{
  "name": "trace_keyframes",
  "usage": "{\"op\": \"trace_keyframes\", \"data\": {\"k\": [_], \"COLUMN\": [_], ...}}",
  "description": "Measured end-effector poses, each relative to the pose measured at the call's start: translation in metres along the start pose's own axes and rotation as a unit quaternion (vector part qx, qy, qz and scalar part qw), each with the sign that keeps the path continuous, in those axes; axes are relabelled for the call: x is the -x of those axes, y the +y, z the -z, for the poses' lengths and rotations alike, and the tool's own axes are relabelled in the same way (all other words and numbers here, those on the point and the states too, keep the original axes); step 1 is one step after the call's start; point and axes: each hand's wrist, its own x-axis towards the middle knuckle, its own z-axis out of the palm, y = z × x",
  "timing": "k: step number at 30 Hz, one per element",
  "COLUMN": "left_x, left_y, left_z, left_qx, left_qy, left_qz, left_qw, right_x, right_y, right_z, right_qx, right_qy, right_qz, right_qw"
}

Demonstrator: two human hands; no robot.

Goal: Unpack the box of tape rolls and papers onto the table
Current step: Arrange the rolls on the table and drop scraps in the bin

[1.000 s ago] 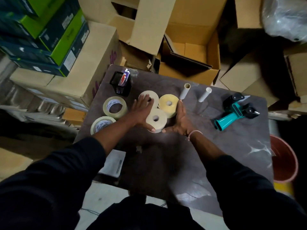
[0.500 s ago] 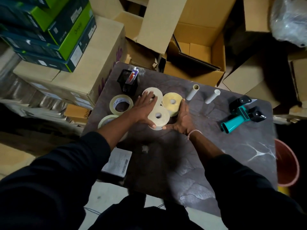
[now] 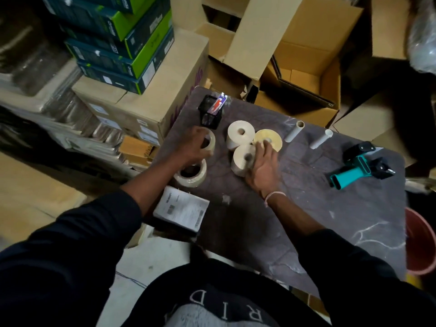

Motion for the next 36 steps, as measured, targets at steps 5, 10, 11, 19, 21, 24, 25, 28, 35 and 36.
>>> {"op": "trace_keyframes", "data": {"k": [5,10,11,19,21,24,25,28,35,36], "left_x": [0.021,0.046,0.051,0.032,0.016,-0.012,-0.021,-0.036,-0.041,-0.040], "left_y": [-0.050,-0.053,-0.051,-0.049,-0.048,-0.045,-0.043,-0.046,-0.071,-0.070], "left_z": [0.023,0.030,0.029,0.037,0.048,0.056,0.054,0.037,0.009,0.009], "left_qx": [0.021,0.083,0.091,0.002,0.011,0.022,0.029,0.074,0.152,0.149], "left_qy": [-0.049,-0.125,-0.133,-0.056,-0.029,-0.011,-0.003,0.017,0.051,0.052], "left_qz": [0.091,0.164,0.169,0.119,0.106,0.112,0.116,0.141,0.140,0.135], "left_qw": [0.994,0.975,0.972,0.991,0.994,0.993,0.993,0.987,0.977,0.978], "right_x": [0.001,-0.007,-0.007,-0.028,-0.044,-0.076,-0.086,-0.104,-0.108,-0.109], "right_y": [-0.051,-0.101,-0.106,-0.126,-0.125,-0.121,-0.118,-0.109,-0.106,-0.105], "right_z": [-0.011,-0.024,-0.029,-0.029,-0.017,-0.015,-0.019,-0.039,-0.054,-0.054], "right_qx": [-0.096,-0.213,-0.199,-0.167,-0.190,-0.183,-0.182,-0.168,-0.159,-0.153], "right_qy": [-0.040,-0.137,-0.138,-0.050,-0.045,-0.051,-0.048,-0.069,-0.082,-0.081], "right_qz": [0.086,-0.019,-0.014,-0.034,-0.050,-0.085,-0.094,-0.106,-0.121,-0.120], "right_qw": [0.991,0.967,0.970,0.984,0.980,0.978,0.978,0.978,0.976,0.978]}}
